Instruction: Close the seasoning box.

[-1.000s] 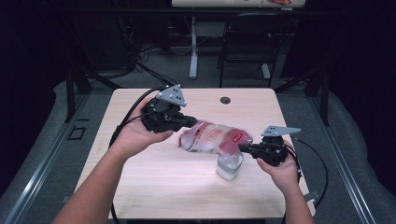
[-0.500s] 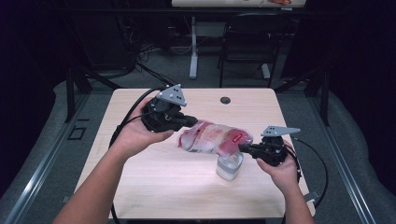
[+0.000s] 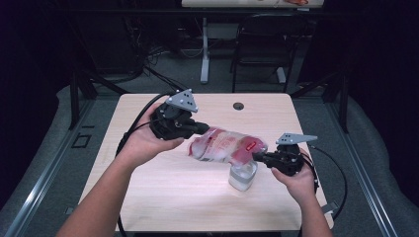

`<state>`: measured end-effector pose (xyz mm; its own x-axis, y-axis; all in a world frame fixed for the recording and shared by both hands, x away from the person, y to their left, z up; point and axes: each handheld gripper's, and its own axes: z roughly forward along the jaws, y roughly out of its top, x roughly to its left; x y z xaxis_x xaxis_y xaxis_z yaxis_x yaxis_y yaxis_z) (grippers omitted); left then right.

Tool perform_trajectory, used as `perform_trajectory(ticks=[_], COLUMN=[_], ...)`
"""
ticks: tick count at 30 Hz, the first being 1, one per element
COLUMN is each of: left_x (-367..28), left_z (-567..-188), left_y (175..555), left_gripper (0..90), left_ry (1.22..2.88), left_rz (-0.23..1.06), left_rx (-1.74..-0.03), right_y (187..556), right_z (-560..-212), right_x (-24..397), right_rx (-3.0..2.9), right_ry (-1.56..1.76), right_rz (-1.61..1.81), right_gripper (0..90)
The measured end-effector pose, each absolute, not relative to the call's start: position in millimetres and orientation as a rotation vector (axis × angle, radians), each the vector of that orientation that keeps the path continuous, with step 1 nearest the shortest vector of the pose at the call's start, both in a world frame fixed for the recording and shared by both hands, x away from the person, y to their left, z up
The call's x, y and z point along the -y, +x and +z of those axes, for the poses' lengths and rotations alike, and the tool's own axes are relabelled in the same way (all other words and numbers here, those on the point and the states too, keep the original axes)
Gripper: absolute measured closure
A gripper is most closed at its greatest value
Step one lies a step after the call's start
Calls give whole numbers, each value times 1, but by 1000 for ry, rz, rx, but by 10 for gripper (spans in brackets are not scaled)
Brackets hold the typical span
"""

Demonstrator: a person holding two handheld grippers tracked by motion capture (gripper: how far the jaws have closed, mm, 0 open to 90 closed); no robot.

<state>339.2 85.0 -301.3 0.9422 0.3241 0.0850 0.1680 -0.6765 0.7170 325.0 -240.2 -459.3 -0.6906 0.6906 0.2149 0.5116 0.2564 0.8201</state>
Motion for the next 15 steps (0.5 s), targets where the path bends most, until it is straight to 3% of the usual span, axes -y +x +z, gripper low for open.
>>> perform_trajectory(ticks=[15], left_x=[-83], left_z=[-300], left_y=[340], left_gripper=[900], left_ry=[2323], left_rz=[268], left_rx=[-345], right_y=[325], right_z=[-459], right_x=[241], right_rx=[-2335], right_ry=[1133], right_rz=[1410], right_gripper=[900])
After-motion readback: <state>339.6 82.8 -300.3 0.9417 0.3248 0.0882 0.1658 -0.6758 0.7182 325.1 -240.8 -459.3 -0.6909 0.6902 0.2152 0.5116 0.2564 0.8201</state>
